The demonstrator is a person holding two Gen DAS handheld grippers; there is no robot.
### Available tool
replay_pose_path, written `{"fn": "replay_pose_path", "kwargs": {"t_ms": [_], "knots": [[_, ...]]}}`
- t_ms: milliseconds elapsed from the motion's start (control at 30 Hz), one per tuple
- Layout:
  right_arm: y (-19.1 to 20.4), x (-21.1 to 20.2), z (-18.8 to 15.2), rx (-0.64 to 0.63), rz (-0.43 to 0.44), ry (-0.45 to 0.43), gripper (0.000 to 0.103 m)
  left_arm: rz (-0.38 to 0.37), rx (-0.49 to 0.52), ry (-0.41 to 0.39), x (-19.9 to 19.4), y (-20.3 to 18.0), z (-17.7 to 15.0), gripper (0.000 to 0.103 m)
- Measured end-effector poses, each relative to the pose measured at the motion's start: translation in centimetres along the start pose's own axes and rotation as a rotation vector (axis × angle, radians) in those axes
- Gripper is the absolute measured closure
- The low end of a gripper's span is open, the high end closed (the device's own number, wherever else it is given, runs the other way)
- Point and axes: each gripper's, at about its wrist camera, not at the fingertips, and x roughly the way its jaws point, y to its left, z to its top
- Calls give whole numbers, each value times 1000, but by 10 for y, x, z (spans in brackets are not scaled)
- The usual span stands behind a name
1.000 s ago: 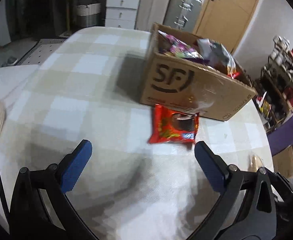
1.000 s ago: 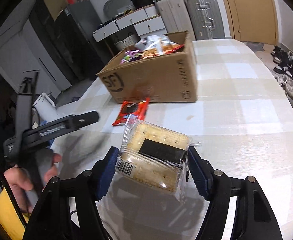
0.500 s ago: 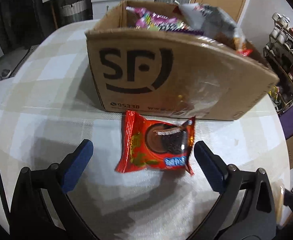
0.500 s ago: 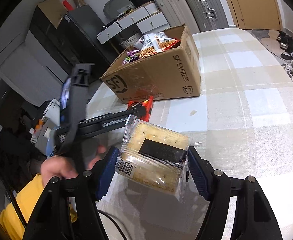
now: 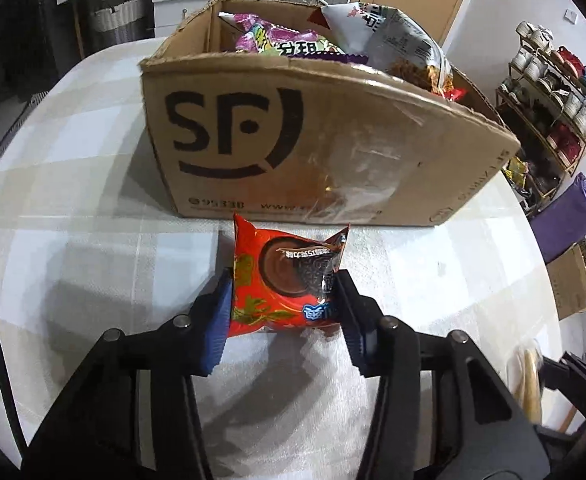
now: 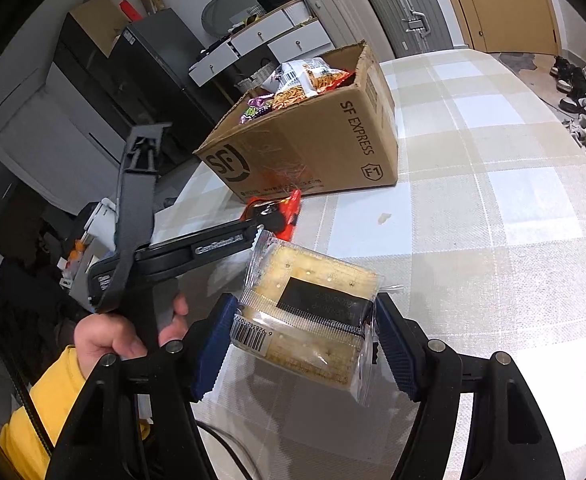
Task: Organize snacks
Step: 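Lift both packets and carry them over the box with both tools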
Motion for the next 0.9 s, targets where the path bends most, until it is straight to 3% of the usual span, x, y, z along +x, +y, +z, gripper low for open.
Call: {"fn": "replay_pose_path", "kwargs": {"t_ms": [300,533,700,900], "knots": [[-6,-3,2,33,-3,-28,34,-34,-7,-22,-39,23,-7,58],[4,-8,0,1,10,-69,34,-20,39,-116,-92,23,-19,58],[6,-8,0,15,11,-85,34,-1,62,-172,-129,16,-46,58],[21,-30,10,-9,32,-165,34,16,66,-266,-177,13,-49,58]]}}
